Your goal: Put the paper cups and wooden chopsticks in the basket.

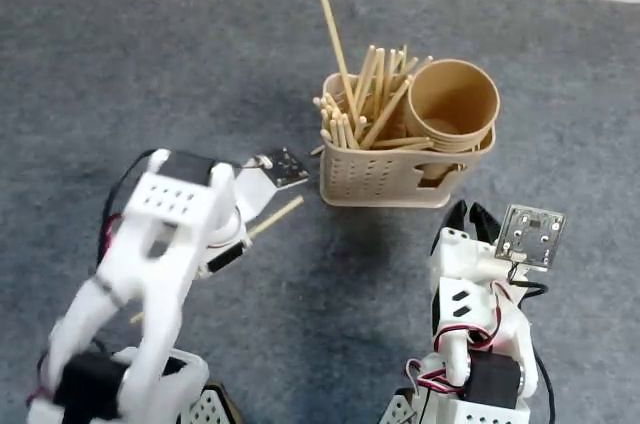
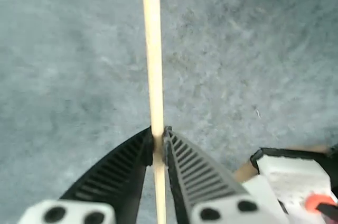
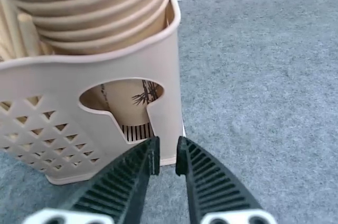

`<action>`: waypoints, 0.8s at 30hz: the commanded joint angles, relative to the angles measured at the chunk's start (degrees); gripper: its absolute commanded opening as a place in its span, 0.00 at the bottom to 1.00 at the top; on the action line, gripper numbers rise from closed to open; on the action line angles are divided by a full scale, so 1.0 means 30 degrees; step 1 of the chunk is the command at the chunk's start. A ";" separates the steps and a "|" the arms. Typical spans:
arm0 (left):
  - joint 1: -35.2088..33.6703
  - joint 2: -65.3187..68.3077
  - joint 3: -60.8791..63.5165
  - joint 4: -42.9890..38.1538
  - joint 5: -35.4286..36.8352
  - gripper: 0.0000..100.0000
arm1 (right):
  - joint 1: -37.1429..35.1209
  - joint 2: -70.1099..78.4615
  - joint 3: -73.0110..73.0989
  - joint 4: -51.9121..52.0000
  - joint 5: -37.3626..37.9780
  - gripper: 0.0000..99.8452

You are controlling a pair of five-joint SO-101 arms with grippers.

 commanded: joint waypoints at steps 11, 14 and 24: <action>-0.0161 -0.8952 -0.2828 0.0147 0.3722 0.00 | -0.0103 -0.0073 -0.0220 -0.0601 0.0264 0.07; -0.0132 -0.8952 -0.4176 -0.0234 0.5363 0.00 | -0.0103 -0.0073 -0.0220 -0.0601 0.0264 0.07; 0.2271 -0.8923 -0.5905 -0.9495 1.1194 0.01 | -0.0132 -0.0073 -0.0220 -0.0601 0.0264 0.07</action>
